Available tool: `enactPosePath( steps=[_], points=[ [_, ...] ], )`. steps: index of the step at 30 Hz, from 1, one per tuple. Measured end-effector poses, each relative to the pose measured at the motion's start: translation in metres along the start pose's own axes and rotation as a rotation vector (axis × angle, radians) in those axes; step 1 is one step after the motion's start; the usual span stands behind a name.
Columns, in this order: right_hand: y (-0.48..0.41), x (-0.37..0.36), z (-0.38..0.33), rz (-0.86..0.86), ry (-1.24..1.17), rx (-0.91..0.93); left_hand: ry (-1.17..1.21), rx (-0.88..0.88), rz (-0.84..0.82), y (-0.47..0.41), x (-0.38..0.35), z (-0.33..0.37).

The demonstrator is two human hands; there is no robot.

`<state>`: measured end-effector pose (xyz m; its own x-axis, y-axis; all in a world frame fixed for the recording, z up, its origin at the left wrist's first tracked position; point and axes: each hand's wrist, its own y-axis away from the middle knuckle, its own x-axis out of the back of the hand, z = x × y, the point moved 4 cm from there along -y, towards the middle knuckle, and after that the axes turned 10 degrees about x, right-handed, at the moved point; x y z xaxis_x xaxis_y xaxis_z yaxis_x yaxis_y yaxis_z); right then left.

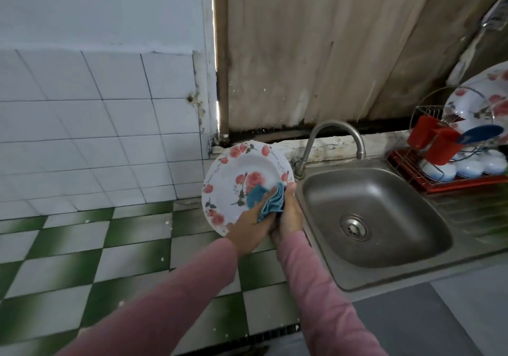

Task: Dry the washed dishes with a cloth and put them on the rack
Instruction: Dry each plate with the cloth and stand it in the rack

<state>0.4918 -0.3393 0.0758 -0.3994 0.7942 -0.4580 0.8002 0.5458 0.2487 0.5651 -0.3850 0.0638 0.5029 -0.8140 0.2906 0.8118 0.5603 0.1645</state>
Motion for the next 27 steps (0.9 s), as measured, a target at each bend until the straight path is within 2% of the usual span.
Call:
enactPosePath(
  steps=[1,4,6,8,10,12,15,17,19,21,24,27],
  points=[
    [0.004,-0.006,0.003,-0.018,-0.031,-0.022,-0.081,-0.058,0.002,-0.003,0.009,0.005],
    [0.011,-0.018,0.016,-0.154,-0.117,-0.063,-0.650,-0.162,0.145,-0.012,0.049,0.013],
    [0.014,-0.022,0.019,-0.213,-0.107,-0.058,-0.836,-0.108,0.284,-0.014,0.080,0.008],
    [0.016,-0.025,0.017,-0.233,-0.113,-0.031,-0.903,-0.013,0.353,-0.012,0.097,-0.001],
    [0.016,-0.028,0.013,-0.220,-0.143,-0.029,-0.877,0.044,0.326,-0.002,0.095,-0.004],
    [0.016,-0.031,0.012,-0.202,-0.185,-0.057,-0.682,0.071,0.188,0.014,0.080,0.000],
    [0.020,-0.034,0.013,-0.148,-0.162,-0.068,-0.461,-0.013,0.019,0.039,0.046,0.006],
    [0.027,-0.040,0.011,-0.173,-0.143,-0.044,-0.333,-0.056,0.042,0.039,0.040,0.004],
    [0.035,-0.047,0.014,-0.256,-0.126,-0.048,-0.403,-0.081,0.126,0.029,0.050,0.004],
    [0.045,-0.051,0.019,-0.326,-0.074,-0.061,-0.469,-0.019,0.262,0.015,0.073,0.003],
    [0.053,-0.057,0.022,-0.379,-0.013,-0.068,-0.334,0.117,0.412,0.007,0.108,0.000],
    [0.053,-0.067,0.019,-0.360,0.044,-0.046,-0.200,0.028,0.292,0.026,0.091,0.015]
  ],
)
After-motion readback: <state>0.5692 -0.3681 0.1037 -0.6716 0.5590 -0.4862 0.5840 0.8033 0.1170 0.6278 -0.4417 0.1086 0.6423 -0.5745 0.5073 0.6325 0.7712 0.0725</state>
